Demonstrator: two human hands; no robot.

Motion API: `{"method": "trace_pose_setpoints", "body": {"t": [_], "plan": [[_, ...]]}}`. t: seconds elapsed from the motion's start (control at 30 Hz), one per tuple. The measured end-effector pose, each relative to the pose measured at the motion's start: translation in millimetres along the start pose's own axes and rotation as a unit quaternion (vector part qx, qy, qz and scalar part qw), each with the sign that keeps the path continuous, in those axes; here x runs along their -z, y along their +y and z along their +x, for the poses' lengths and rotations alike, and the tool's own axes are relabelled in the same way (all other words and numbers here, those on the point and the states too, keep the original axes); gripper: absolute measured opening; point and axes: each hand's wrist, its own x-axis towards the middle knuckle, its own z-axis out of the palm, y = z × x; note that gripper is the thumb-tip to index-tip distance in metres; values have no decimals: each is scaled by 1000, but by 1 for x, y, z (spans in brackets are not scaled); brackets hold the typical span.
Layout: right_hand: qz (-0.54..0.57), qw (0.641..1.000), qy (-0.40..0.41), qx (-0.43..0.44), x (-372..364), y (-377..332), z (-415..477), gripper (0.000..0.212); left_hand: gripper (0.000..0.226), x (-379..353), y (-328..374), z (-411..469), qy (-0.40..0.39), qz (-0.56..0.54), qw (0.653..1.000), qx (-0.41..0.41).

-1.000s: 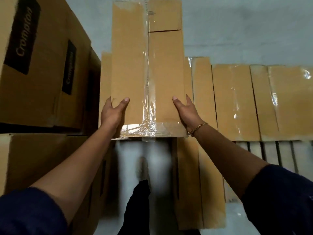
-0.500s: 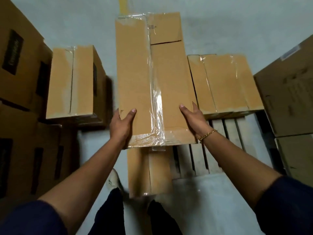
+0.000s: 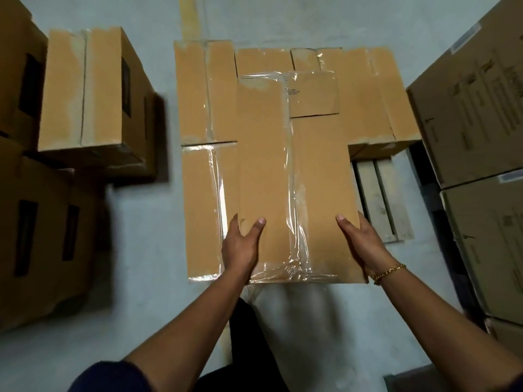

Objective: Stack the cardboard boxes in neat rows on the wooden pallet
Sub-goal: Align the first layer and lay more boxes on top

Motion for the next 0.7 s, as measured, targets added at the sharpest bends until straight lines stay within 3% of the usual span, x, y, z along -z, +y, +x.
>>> {"method": "trace_pose_setpoints", "body": {"t": [0.1,0.27,0.43,0.7], "plan": [[10,1000,12,-5,22,46,-18,48,86,-25,-36,-29,-18,-5,1000,4],[-8,999,18,-25,54,116,-28,61,78,-64,-89,-64,-29,-19,999,13],[6,999,-4,-39,70,160,-33,56,76,-88,-130,-87,-27,-13,999,24],[13,998,-50,-35,71,223,-1,48,58,-129,-188,-92,29,13,999,17]]}}
